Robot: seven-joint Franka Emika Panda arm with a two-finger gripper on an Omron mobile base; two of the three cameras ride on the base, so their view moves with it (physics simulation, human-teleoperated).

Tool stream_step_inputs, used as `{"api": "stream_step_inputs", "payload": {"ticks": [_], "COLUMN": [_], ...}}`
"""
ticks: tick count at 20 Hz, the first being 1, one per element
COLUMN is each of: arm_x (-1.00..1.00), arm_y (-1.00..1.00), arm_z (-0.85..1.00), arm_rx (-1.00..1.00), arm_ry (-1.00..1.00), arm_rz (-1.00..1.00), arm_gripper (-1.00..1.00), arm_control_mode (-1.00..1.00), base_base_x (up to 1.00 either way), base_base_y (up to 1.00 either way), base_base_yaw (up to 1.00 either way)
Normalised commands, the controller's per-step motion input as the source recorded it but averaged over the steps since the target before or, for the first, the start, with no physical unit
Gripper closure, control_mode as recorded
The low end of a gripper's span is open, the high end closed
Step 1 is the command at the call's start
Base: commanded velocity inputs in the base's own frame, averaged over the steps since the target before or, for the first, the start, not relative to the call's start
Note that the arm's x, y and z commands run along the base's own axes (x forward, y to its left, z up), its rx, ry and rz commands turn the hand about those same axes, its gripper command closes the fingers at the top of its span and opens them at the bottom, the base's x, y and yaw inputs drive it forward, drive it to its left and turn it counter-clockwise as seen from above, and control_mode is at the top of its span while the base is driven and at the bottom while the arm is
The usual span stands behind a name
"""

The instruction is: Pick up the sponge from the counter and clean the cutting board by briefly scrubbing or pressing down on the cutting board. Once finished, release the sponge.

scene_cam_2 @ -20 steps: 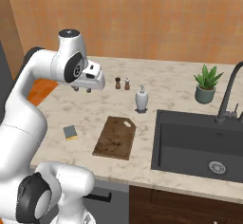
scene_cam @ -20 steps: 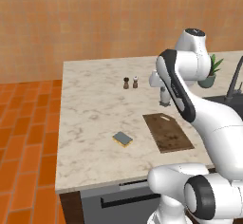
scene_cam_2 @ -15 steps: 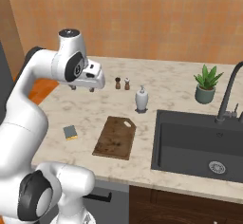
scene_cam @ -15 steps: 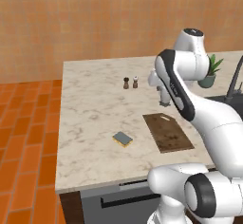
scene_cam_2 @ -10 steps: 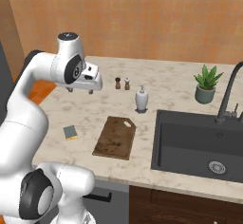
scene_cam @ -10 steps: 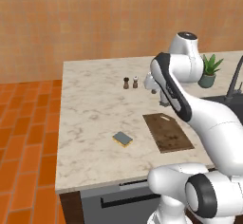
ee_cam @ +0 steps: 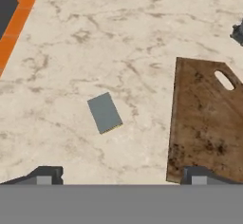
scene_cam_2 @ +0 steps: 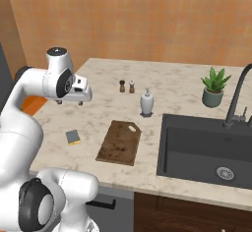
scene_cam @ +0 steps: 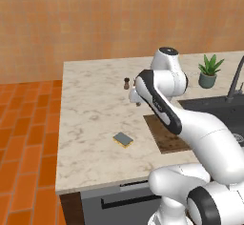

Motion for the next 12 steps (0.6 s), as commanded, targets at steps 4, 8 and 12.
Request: {"api": "stream_step_inputs", "payload": {"ticks": [4, 8, 12], "arm_x": [0.03, 0.08, 0.0], "arm_y": [0.61, 0.34, 0.17], "arm_z": [-0.35, -0.31, -0.19], "arm_rx": [0.0, 0.0, 0.0], "arm_ry": [0.04, 0.04, 0.05], "arm_rz": [0.06, 0.07, 0.06], "arm_gripper": [-1.0, -1.0, -1.0], "arm_control_mode": [-1.0, -1.0, -1.0], "base_base_x": [0.0, 0.0, 0.0], "base_base_y": [0.0, 0.0, 0.0], "base_base_yaw": [0.0, 0.0, 0.0]}}
